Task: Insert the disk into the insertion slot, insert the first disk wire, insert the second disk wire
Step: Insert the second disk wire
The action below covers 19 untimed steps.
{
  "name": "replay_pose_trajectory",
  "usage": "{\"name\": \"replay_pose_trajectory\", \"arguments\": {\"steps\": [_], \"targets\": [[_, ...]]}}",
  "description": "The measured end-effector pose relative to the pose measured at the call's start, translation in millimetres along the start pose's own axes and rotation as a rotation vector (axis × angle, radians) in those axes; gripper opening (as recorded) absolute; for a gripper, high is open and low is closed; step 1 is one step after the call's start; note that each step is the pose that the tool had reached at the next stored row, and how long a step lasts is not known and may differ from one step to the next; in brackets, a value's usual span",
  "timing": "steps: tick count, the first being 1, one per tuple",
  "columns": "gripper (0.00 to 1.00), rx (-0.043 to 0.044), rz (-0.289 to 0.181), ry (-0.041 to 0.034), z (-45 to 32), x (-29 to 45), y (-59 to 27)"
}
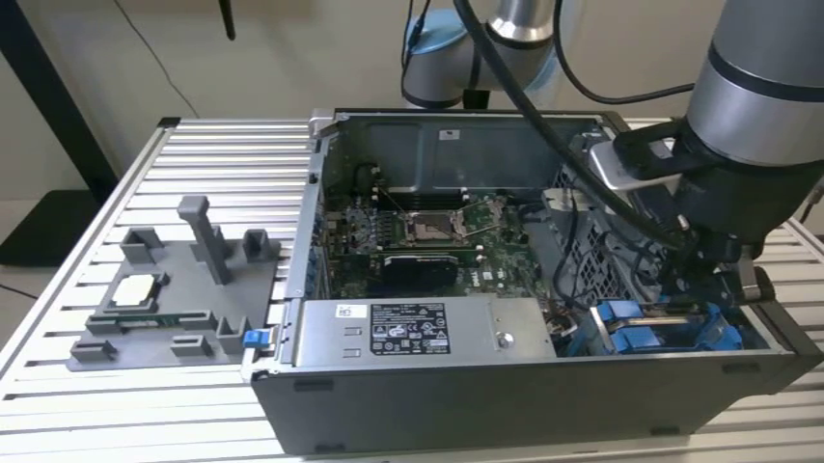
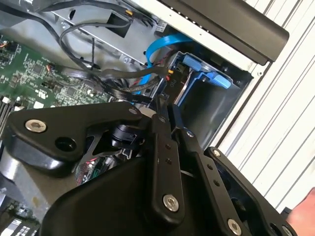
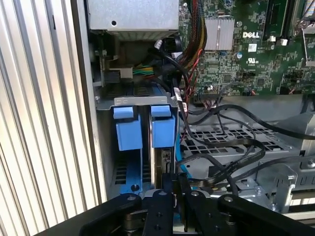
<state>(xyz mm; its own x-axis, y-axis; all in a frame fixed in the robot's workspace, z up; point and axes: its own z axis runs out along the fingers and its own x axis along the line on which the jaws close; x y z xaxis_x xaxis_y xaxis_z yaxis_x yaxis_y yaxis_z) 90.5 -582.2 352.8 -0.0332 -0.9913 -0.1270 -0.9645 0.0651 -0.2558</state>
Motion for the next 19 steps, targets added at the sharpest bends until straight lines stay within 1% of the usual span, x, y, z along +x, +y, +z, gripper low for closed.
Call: {"name": "replay_pose_trajectory", "arguments": {"steps": [4,13,19], "targets": [[0.00,0.0001,0.000,-0.0004,1.0,0.1,0.3],[0.00,0.0011,0.008,0.0027,8.3,1.1,2.3],[0.00,0.0012,0.009,0.0029,11.8,1.5,1.5]]}}
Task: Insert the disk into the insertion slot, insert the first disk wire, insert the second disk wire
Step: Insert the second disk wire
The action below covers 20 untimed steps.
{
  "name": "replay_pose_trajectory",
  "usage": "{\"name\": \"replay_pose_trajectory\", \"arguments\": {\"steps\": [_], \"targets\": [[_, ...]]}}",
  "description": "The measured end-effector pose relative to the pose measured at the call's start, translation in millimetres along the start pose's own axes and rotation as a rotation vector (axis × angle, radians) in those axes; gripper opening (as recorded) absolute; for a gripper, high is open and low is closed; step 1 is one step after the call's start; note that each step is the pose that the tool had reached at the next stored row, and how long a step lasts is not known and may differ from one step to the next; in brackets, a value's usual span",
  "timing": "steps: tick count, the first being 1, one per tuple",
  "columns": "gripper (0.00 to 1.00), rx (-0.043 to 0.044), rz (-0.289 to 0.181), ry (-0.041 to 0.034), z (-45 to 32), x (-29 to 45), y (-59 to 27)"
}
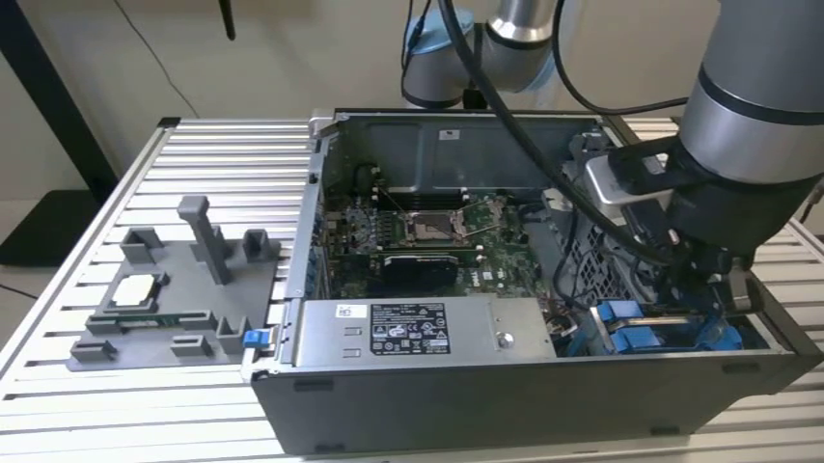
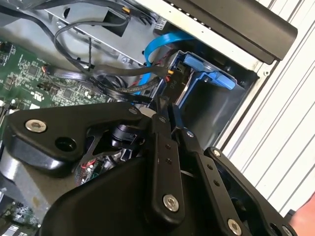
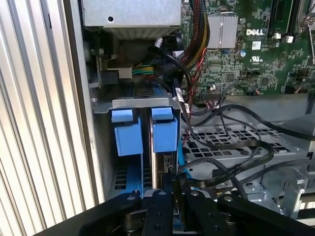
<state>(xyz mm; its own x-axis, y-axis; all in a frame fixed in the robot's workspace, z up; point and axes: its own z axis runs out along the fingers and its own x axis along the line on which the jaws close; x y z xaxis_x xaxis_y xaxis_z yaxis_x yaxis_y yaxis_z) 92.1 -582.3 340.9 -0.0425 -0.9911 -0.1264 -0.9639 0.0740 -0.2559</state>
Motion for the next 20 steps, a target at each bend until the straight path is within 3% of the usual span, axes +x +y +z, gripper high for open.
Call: {"name": "replay_pose_trajectory", "arguments": {"steps": [20], "targets": [[0.00,0.0001,0.000,0.0002,9.7,1.3,2.4]]}}
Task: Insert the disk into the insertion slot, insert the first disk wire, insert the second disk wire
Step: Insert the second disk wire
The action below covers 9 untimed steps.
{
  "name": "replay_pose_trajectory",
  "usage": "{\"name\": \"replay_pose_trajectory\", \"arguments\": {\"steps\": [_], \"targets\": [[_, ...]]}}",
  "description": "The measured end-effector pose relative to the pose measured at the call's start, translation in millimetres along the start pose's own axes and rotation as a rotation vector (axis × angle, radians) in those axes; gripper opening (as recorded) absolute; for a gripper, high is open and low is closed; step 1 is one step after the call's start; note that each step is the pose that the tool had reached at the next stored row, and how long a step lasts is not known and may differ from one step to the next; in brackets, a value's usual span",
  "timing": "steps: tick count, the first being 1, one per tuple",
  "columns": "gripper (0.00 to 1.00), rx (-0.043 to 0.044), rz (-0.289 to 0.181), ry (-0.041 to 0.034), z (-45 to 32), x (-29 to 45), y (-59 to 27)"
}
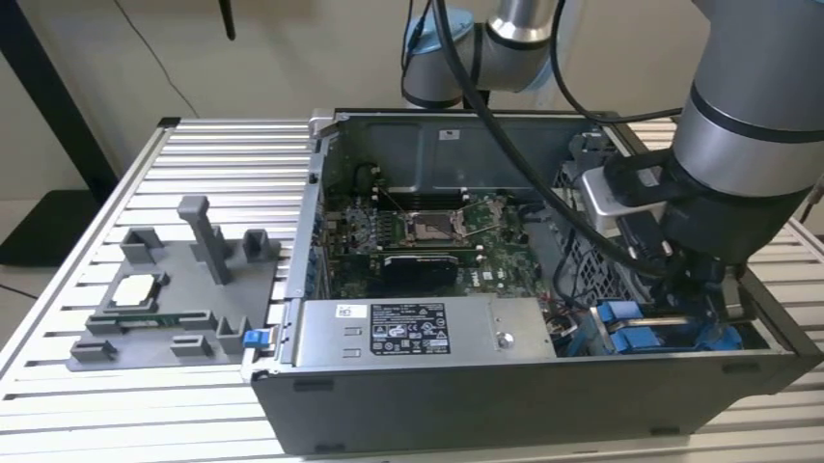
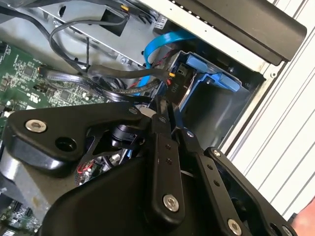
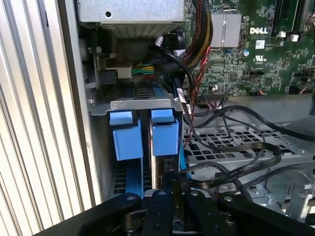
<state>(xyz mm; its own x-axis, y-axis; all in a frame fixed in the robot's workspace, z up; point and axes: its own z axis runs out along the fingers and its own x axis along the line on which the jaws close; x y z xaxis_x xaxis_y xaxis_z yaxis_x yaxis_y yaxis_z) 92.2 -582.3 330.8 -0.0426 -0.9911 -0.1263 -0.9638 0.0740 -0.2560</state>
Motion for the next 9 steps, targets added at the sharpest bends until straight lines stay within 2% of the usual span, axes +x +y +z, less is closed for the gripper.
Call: {"name": "replay_pose_trajectory", "arguments": {"steps": [4,5,9], "targets": [[0.00,-0.0005,0.000,-0.0003,2.3,0.2,0.6],[1.00,-0.0004,0.000,-0.0005,1.9,0.2,0.5],[1.00,-0.0007,0.000,-0.0002,-14.4,-1.9,-3.8]]}}
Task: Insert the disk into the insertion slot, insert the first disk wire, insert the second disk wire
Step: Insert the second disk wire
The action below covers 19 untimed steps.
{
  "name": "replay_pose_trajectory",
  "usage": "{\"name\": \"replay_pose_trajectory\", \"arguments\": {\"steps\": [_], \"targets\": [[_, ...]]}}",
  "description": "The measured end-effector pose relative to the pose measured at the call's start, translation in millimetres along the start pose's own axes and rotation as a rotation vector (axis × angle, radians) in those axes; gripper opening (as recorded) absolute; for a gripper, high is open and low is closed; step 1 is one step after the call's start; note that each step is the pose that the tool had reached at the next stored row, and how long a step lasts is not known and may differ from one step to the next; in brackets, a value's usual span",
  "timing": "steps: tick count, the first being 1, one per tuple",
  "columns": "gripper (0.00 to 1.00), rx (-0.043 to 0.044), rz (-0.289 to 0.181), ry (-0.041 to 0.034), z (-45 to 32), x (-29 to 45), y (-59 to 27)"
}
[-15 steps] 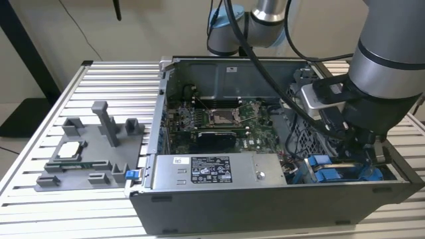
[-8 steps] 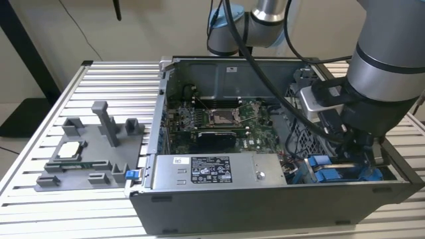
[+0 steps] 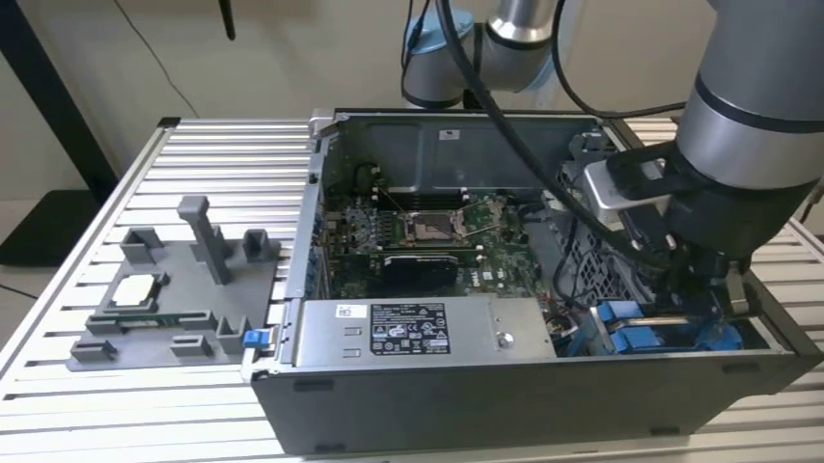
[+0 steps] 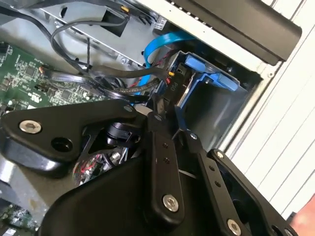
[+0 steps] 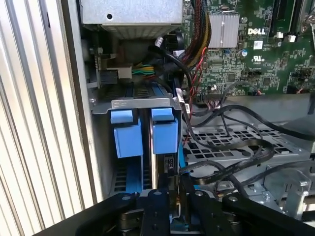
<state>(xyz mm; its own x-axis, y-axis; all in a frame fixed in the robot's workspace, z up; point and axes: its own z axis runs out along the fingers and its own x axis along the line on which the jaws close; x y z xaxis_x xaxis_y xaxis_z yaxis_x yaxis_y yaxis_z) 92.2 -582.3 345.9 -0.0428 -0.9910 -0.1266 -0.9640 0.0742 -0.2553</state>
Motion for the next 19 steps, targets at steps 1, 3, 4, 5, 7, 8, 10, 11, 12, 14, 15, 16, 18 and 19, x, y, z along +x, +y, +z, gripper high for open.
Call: {"name": "replay_pose_trajectory", "arguments": {"steps": [1,3,4,5,7,8,10,11,12,14,15,16,18,19], "targets": [[1.00,-0.0001,0.000,0.0002,-3.0,-0.4,-0.9],[1.00,0.0000,-0.001,0.0018,-3.6,-0.5,-1.0],[1.00,0.0000,-0.001,0.0022,-3.6,-0.5,-1.0],[1.00,0.0000,-0.001,0.0022,-3.6,-0.5,-1.1],[1.00,0.0000,-0.001,0.0025,-3.8,-0.5,-1.1],[1.00,-0.0005,-0.001,0.0033,-3.7,-0.5,-1.1],[1.00,-0.0156,-0.002,0.0134,-3.9,-0.6,-1.3],[1.00,-0.0242,-0.002,0.0179,-3.7,-0.6,-1.3],[1.00,-0.0318,-0.002,0.0220,-4.0,-0.6,-1.5],[1.00,-0.0433,-0.002,0.0281,-5.3,-0.7,-2.1],[1.00,-0.0467,-0.002,0.0289,-6.8,-1.0,-2.5],[1.00,-0.0494,-0.002,0.0296,-8.5,-1.2,-2.9],[1.00,-0.0537,-0.002,0.0315,-11.9,-1.6,-3.9],[1.00,-0.0558,-0.002,0.0324,-13.7,-1.9,-4.4]]}}
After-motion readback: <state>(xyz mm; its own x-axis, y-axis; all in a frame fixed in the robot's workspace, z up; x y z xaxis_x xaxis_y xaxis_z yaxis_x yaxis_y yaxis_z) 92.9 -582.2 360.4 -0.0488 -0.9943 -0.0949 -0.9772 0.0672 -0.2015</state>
